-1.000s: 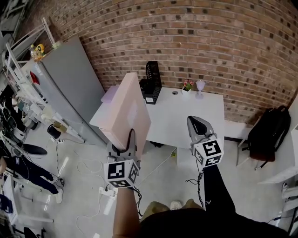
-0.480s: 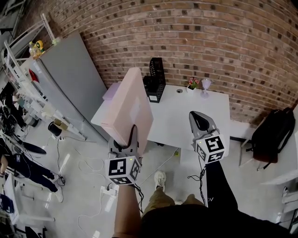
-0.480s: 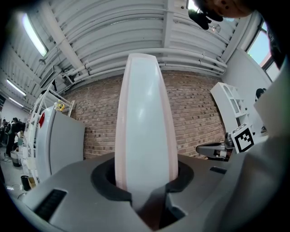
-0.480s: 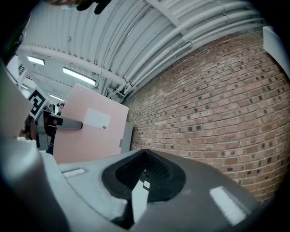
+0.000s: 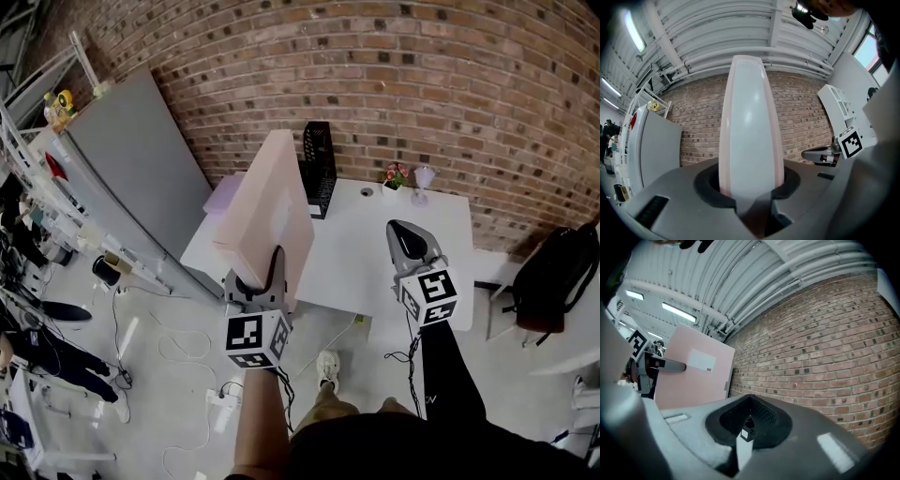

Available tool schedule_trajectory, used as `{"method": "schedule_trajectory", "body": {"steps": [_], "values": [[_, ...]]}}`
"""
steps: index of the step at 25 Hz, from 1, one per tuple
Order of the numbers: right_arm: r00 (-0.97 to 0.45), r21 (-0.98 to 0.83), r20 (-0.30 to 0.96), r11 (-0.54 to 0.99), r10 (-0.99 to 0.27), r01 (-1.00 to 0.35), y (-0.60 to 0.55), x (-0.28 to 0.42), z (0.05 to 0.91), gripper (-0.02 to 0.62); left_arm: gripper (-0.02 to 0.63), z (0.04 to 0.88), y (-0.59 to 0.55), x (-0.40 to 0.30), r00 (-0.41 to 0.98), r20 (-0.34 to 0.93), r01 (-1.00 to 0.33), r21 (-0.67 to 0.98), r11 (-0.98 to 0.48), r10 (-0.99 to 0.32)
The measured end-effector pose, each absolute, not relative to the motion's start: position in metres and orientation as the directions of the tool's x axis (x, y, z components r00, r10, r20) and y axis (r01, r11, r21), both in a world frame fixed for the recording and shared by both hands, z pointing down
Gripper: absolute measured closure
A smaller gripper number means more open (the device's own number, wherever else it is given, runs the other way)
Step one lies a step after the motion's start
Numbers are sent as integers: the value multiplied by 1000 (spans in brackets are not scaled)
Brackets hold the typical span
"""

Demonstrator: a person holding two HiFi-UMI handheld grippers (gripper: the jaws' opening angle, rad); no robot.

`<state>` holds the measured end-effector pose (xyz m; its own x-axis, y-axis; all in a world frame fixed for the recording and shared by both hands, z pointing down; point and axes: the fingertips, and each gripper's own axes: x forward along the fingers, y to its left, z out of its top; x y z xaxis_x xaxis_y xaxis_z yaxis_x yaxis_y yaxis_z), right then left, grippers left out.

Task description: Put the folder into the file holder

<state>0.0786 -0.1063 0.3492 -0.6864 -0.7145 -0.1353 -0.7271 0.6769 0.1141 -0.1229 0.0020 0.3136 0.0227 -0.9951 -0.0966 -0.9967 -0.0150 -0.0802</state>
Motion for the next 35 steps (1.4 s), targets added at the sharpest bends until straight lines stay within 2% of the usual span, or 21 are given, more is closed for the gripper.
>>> {"method": "schedule_trajectory", "body": {"steps": [24, 35], "values": [[-579, 101, -141, 570, -803, -816, -296, -20, 332, 595, 454, 306, -216, -223, 150, -101, -988, -65, -143, -984], [-512, 69, -138, 507, -848, -859, -352, -51, 342, 595, 454, 315, -286, -244, 205, -98, -977, -80, -198, -974]]}}
